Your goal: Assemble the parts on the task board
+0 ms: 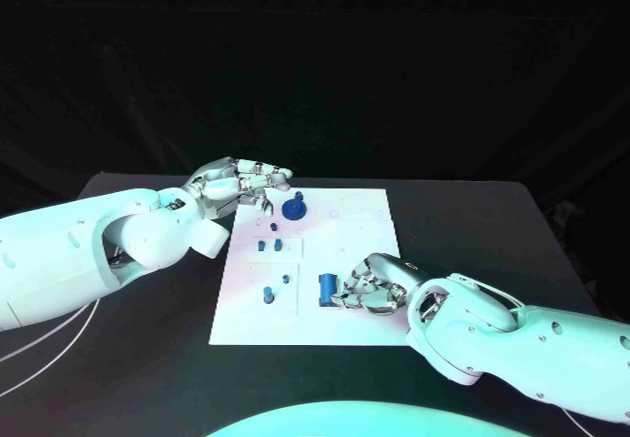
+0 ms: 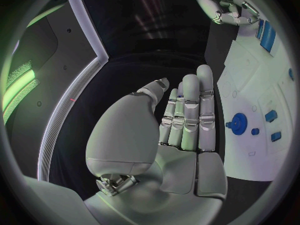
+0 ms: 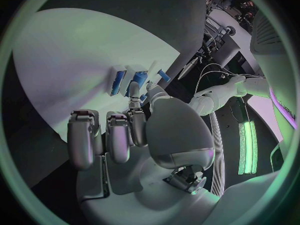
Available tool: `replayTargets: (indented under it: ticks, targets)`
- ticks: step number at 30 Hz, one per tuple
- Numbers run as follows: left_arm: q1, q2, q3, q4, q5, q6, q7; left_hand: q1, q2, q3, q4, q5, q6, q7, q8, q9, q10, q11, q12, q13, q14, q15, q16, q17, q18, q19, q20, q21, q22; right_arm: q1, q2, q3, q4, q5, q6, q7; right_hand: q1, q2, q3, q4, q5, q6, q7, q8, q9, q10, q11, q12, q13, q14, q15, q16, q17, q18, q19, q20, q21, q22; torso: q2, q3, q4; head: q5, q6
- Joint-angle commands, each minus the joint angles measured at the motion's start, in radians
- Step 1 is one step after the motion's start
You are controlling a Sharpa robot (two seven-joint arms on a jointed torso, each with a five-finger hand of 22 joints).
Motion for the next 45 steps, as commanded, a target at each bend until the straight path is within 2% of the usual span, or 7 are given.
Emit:
replayTargets:
  ticks: [1, 14, 17, 24, 40, 43, 45]
  targets:
    - [0.000, 0.002, 0.000, 0.002, -0.003, 0.019, 0.006, 0.000, 0.009, -0.003, 0.000, -0.001, -0.007, 0.001, 0.003, -0.002, -0.008, -0.002, 0.003, 0.002, -0.006, 0.000, 0.004, -0.001, 0.014, 0.006, 0.003, -0.006, -0.001, 0.000, 0.017, 0.000, -0.012, -0.038, 0.016, -0.030, 0.011, -0.003, -0.006, -0.002, -0.005, 0.006, 0.001, 0.006, 0.001, 0.022, -0.007, 0.005, 0.158, 0.102, -0.006, 0.004, 0.254, -0.018, 0.083, -0.008, 0.003, 0.228, 0.001, 0.0009, -0.0006, 0.003, 0.000]
    - [0.000, 0.001, 0.000, 0.002, -0.003, 0.020, 0.005, 0.000, 0.009, -0.003, 0.000, -0.001, -0.007, 0.001, 0.003, -0.002, -0.008, -0.002, 0.003, 0.002, -0.006, 0.000, 0.004, -0.001, 0.014, 0.006, 0.003, -0.006, -0.001, 0.000, 0.045, 0.000, -0.041, -0.091, 0.015, -0.098, 0.021, 0.006, -0.012, -0.005, -0.016, 0.019, -0.007, 0.019, 0.007, 0.035, -0.014, 0.030, 0.172, 0.103, -0.011, 0.007, 0.257, -0.021, 0.087, -0.011, 0.018, 0.234, 0.000, 0.0006, -0.0014, 0.005, -0.002]
    - [0.000, 0.001, 0.000, 0.003, -0.003, 0.021, 0.005, 0.000, 0.009, -0.003, 0.000, -0.001, -0.007, 0.001, 0.003, -0.002, -0.008, -0.002, 0.003, 0.002, -0.006, 0.000, 0.004, -0.001, 0.014, 0.006, 0.003, -0.006, -0.001, 0.000, 0.049, 0.000, -0.045, -0.103, 0.023, -0.110, 0.042, 0.012, -0.008, -0.017, -0.064, 0.020, -0.011, 0.027, 0.011, 0.040, -0.018, 0.037, 0.177, 0.103, -0.015, 0.007, 0.257, -0.021, 0.087, -0.015, 0.021, 0.235, 0.000, 0.0008, -0.0016, 0.005, -0.003]
    - [0.000, 0.001, 0.000, 0.003, -0.003, 0.020, 0.005, 0.000, 0.009, -0.003, 0.000, -0.001, -0.007, 0.001, 0.003, -0.002, -0.008, -0.002, 0.003, 0.002, -0.006, 0.000, 0.004, -0.001, 0.014, 0.006, 0.003, -0.006, -0.001, 0.000, 0.055, 0.000, -0.051, -0.146, 0.029, -0.132, 0.080, 0.009, 0.003, -0.045, -0.084, 0.020, -0.017, 0.035, 0.014, 0.045, -0.023, 0.047, 0.183, 0.103, -0.019, 0.007, 0.258, -0.022, 0.089, -0.018, 0.025, 0.237, 0.000, 0.0006, -0.0012, 0.003, -0.003]
    - [0.000, 0.003, 0.000, 0.001, -0.003, 0.019, 0.008, 0.000, 0.009, -0.003, 0.000, -0.001, -0.007, 0.001, 0.003, -0.002, -0.008, -0.002, 0.003, 0.002, -0.006, 0.000, 0.004, -0.001, 0.014, 0.006, 0.003, -0.006, -0.001, 0.000, 0.054, 0.001, -0.047, -0.182, -0.023, -0.138, 0.080, 0.017, 0.008, -0.045, -0.083, 0.022, -0.017, 0.039, 0.015, 0.049, -0.024, 0.054, 0.188, 0.103, -0.020, 0.007, 0.258, -0.023, 0.089, -0.020, 0.026, 0.238, -0.002, 0.0004, -0.0015, 0.004, 0.003]
    - [-0.001, 0.005, 0.000, -0.001, -0.003, 0.019, 0.009, 0.000, 0.009, -0.003, 0.000, -0.001, -0.007, 0.001, 0.003, -0.002, -0.008, -0.002, 0.003, 0.002, -0.006, 0.000, 0.004, -0.001, 0.014, 0.006, 0.003, -0.006, -0.001, 0.001, 0.041, 0.001, -0.037, -0.165, -0.045, -0.115, 0.077, 0.014, 0.006, -0.044, -0.081, 0.018, -0.016, 0.037, 0.015, 0.043, -0.023, 0.041, 0.180, 0.103, -0.020, 0.006, 0.256, -0.021, 0.088, -0.020, 0.020, 0.235, -0.004, 0.0007, -0.0016, 0.004, 0.006]
    - [-0.002, 0.006, 0.000, -0.001, -0.003, 0.016, 0.013, 0.000, 0.009, -0.003, 0.000, -0.001, -0.007, 0.001, 0.003, -0.002, -0.008, -0.002, 0.003, 0.002, -0.006, 0.000, 0.004, -0.001, 0.014, 0.006, 0.003, -0.006, -0.001, 0.004, 0.026, 0.002, -0.033, -0.129, -0.071, -0.061, 0.073, 0.010, 0.004, -0.043, -0.080, 0.009, -0.012, 0.033, 0.013, 0.036, -0.020, 0.025, 0.171, 0.101, -0.018, 0.001, 0.250, -0.019, 0.086, -0.019, 0.009, 0.232, -0.006, -0.0007, -0.0022, 0.003, 0.009]
